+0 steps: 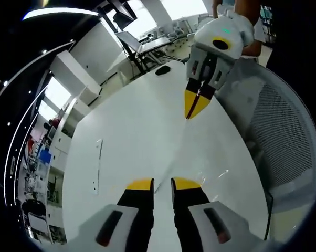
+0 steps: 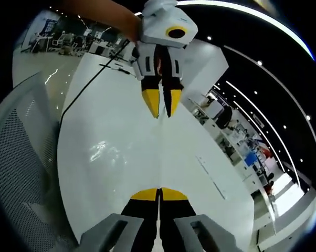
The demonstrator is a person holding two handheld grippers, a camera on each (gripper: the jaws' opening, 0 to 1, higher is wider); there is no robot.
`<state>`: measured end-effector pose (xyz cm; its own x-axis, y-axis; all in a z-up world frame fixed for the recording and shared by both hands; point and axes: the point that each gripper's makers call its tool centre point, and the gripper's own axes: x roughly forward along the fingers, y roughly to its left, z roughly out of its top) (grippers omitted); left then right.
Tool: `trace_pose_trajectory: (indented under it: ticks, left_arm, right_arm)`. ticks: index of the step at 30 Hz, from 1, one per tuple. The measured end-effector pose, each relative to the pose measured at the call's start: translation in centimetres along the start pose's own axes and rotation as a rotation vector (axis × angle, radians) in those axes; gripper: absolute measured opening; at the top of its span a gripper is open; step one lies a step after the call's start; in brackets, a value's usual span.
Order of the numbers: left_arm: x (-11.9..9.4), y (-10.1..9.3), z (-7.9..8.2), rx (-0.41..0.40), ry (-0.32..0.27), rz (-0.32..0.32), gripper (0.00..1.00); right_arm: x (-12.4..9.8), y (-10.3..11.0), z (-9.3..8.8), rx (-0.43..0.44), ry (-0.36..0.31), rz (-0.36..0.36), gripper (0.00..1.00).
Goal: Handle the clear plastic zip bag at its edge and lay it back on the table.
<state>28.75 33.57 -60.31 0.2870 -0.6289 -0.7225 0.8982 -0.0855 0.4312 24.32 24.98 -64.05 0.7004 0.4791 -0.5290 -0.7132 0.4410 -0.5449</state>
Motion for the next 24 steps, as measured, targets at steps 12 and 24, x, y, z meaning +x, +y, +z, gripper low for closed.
trace_pose_trajectory:
  ticks: [12,24]
  left_arm:
    - [0.3,-0.9,-0.6,0.064,0.048,-0.028,0.02]
    - [0.4,-1.6,-1.2,0.092,0.065,-0.039,0.00]
  right_arm:
    - [-0.4,-0.1,0.2,-0.017,0.007,0.002,0.00]
    - [-0.6,-0.3,0.5,-0.017,0.005,0.009,0.00]
